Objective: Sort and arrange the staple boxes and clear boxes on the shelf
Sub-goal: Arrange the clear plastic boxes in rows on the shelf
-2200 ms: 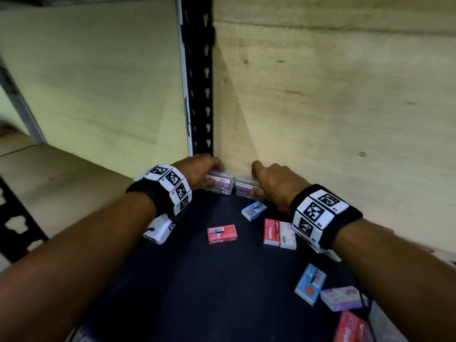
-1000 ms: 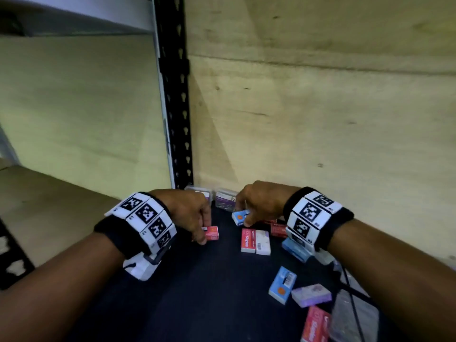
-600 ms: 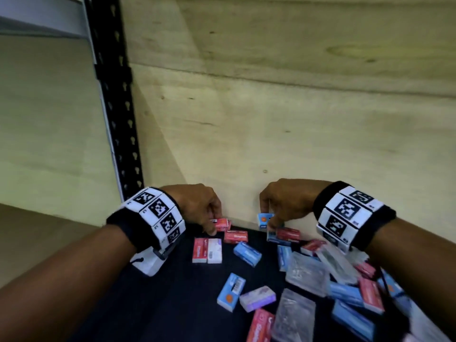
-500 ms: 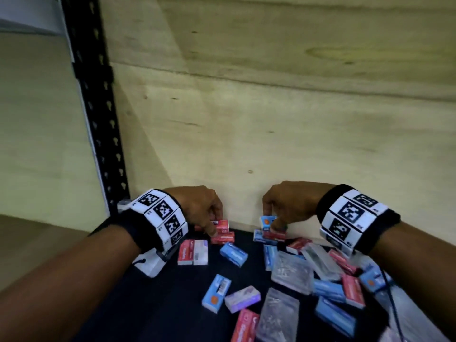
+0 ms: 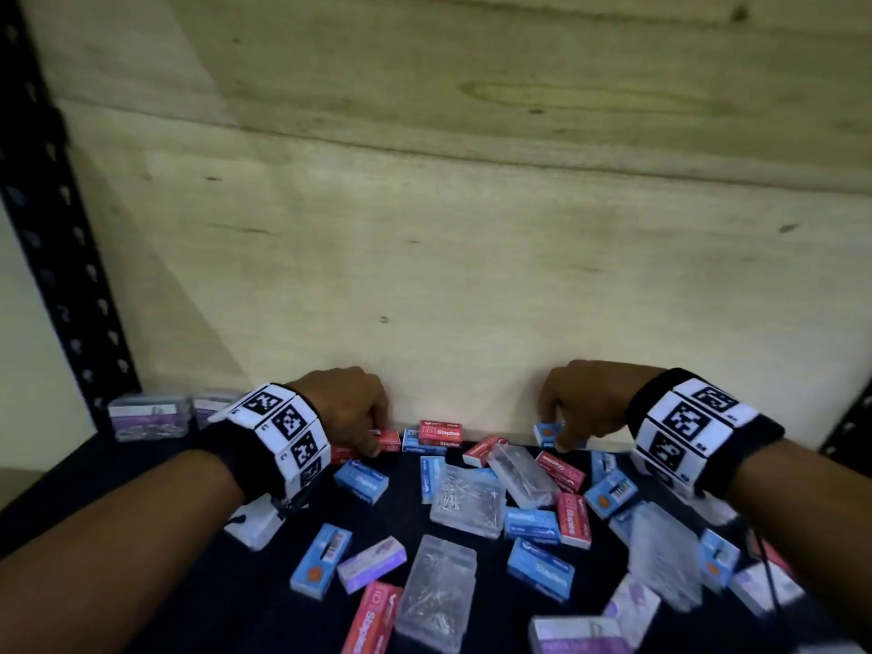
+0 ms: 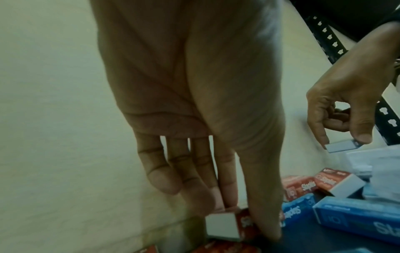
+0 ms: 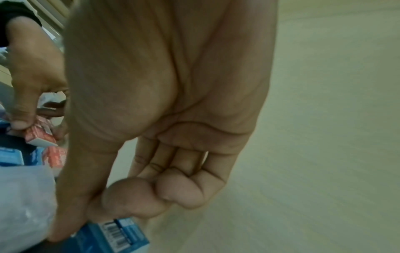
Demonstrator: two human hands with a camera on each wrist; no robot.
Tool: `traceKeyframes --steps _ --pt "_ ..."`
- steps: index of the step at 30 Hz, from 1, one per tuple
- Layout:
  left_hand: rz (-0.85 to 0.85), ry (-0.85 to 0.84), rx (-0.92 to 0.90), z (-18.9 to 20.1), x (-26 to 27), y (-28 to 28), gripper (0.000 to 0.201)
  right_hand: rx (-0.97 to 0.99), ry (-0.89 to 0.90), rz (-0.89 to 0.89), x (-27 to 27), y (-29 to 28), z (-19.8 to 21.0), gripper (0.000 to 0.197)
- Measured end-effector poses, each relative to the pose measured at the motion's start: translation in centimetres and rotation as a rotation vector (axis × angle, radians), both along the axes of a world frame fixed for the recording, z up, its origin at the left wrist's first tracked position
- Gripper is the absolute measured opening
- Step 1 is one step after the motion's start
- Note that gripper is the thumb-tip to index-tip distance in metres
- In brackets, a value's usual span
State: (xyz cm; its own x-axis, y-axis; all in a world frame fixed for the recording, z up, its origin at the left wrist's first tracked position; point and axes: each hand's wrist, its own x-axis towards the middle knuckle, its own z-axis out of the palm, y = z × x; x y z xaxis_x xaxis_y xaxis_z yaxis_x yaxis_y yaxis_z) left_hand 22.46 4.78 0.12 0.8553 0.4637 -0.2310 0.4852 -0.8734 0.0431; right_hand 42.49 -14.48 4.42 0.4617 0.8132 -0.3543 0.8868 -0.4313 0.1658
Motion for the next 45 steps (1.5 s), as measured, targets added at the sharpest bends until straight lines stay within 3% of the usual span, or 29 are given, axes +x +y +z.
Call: traceKeyframes --steps 12,15,20,24,30,36,40,45 --pt "-0.049 -0.066 0.067 -0.2 -0.3 -1.1 0.042 -0.054 -0.013 -0.082 1.6 -2.3 -2.3 0.04" --pt "-0.113 -0.111 -0.041 0.4 0.2 -2.4 0.038 -0.055 -0.015 -0.077 1.2 -2.2 -2.0 0.042" --pt "-0.249 -0.063 -0.207 0.6 1.4 -5.4 0.049 0.026 0.13 -0.052 -0.5 -1.4 -0.6 0.022" --pt "-0.281 -0.022 -0.251 0.3 2.0 -6.6 0.058 0.024 0.276 -0.097 -1.6 -0.7 -1.1 0.041" --pt "-0.303 0.011 -0.283 -0.2 1.9 -7.0 0.067 -0.044 0.273 -0.071 -2.5 0.1 -2.5 0.067" --pt "-0.234 -0.034 -0.351 0.2 1.2 -6.6 0.059 -0.044 0.345 -0.099 -2.5 0.6 -2.1 0.051" --pt "-0.197 -0.064 -0.42 0.4 0.3 -5.6 0.057 0.005 0.514 -0.19 -2.2 0.4 -2.0 0.04" --pt "-0.108 -0.109 -0.481 1.2 -1.5 -4.2 0.035 0.056 0.582 -0.176 -2.7 0.7 -1.0 0.025"
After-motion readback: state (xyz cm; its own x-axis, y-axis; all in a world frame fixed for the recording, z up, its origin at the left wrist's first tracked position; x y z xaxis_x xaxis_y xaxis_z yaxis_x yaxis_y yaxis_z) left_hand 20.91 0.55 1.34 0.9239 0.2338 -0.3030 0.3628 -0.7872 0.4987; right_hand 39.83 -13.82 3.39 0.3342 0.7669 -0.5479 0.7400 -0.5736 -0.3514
